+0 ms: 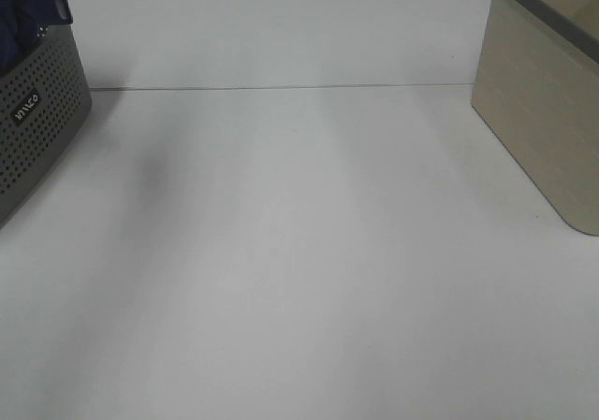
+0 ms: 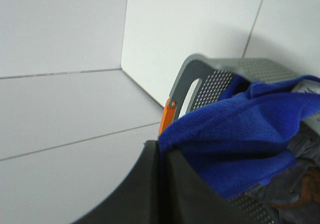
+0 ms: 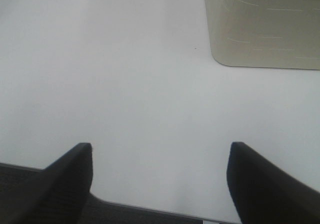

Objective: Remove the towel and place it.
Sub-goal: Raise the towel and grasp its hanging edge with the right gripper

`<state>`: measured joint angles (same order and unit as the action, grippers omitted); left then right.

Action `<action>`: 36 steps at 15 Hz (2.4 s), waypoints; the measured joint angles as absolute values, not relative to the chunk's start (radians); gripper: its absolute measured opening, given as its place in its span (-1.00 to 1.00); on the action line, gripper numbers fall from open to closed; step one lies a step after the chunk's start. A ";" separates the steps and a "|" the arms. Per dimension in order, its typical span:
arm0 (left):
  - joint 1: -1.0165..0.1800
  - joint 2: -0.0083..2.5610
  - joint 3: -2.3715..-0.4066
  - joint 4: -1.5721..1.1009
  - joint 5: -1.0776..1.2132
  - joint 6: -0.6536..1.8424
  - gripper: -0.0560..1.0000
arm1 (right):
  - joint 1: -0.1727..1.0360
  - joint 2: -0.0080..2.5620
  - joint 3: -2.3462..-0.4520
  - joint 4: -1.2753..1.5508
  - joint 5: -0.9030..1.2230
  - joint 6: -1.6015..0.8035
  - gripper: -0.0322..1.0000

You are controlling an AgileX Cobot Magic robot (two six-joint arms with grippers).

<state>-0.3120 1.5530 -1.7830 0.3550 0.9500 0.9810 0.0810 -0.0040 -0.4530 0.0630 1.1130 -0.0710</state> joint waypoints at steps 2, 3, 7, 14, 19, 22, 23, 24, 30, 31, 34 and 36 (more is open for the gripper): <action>-0.381 1.551 -1.783 0.291 0.968 0.983 -0.89 | 0.081 -0.004 -0.453 0.063 1.113 -0.071 0.49; -0.419 1.551 -1.783 0.252 0.970 0.992 -0.89 | 0.081 -0.004 -0.453 0.063 1.113 -0.071 0.49; -0.557 1.547 -1.783 0.225 0.970 1.073 -0.89 | 0.081 -0.004 -0.455 0.075 1.108 -0.071 0.49; -0.675 1.475 -1.783 0.000 1.037 1.106 -0.89 | 0.081 0.075 -0.474 0.305 0.852 -0.180 0.49; -0.760 1.389 -1.785 -0.077 1.048 1.106 -0.89 | 0.081 0.385 -0.476 0.685 0.817 -0.796 0.49; -0.761 1.383 -1.785 -0.124 1.055 1.106 -0.89 | 0.081 0.591 -0.476 0.959 0.813 -1.209 0.49; -0.761 1.367 -1.785 -0.187 1.052 1.106 -0.89 | 0.081 0.755 -0.476 1.142 0.816 -1.521 0.49; -0.761 1.356 -1.785 -0.214 1.052 1.117 -0.89 | 0.081 0.828 -0.476 1.231 0.825 -1.663 0.49; -0.761 1.346 -1.785 -0.345 1.087 1.204 -0.89 | 0.081 1.171 -0.576 1.596 1.055 -2.099 0.49; -0.761 1.346 -1.785 -0.345 1.087 1.204 -0.89 | 0.081 1.217 -0.622 1.600 1.092 -2.120 0.49; -0.761 1.346 -1.785 -0.346 1.088 1.204 -0.89 | 0.140 1.324 -0.731 1.602 1.123 -2.173 0.49; -0.761 1.346 -1.785 -0.347 1.088 1.203 -0.89 | 0.237 1.369 -0.784 1.602 1.116 -2.184 0.49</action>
<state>-0.7610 1.3460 -1.7850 -0.3470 1.0880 1.2030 0.2370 1.3690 -0.7840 1.6020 1.1160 -2.1840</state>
